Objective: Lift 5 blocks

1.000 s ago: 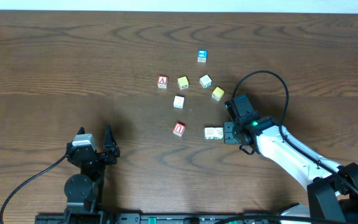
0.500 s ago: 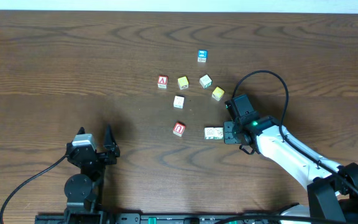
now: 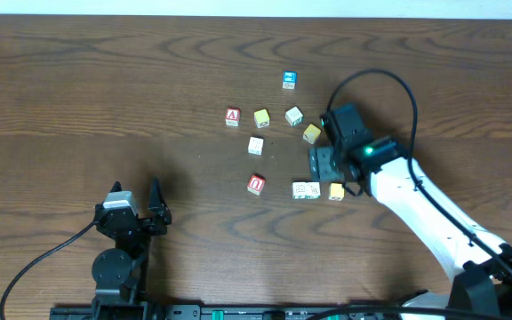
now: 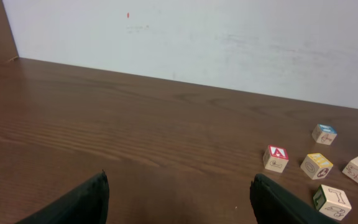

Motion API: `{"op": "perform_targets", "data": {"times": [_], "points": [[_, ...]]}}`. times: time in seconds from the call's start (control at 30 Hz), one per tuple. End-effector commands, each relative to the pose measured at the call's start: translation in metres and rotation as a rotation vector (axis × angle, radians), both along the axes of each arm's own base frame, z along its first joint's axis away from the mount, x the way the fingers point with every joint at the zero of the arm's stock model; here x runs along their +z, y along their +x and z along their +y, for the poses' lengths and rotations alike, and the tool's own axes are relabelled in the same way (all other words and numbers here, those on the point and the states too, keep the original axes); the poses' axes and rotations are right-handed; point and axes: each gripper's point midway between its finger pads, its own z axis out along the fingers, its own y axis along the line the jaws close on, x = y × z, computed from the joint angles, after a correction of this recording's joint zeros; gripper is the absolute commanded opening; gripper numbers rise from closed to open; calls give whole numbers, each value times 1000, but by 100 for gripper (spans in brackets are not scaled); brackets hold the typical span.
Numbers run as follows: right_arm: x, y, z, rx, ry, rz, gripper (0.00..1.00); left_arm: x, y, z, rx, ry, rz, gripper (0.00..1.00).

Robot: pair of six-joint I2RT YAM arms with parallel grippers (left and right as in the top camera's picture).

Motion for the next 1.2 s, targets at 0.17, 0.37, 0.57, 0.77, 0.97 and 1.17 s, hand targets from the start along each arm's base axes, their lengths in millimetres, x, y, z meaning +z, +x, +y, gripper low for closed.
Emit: {"op": "perform_targets", "data": {"times": [0.17,0.37,0.57,0.77,0.97,1.17], "points": [[12,52,26,188,-41,-65,90,-18,-1,5,29,-2,59,73],[-29,79,23,252,-99,10,84,-18,-1,5,29,-3,59,73],[-57,87,13,285,-60,82,80,-18,-1,5,29,-2,59,73],[-71,83,15,407,-12,117,79,-18,-1,5,29,-2,59,73],[-68,78,36,537,54,101,76,-18,-1,5,29,-2,59,73],[-65,87,39,541,51,63,69,-18,-1,5,29,-2,58,73]]}}
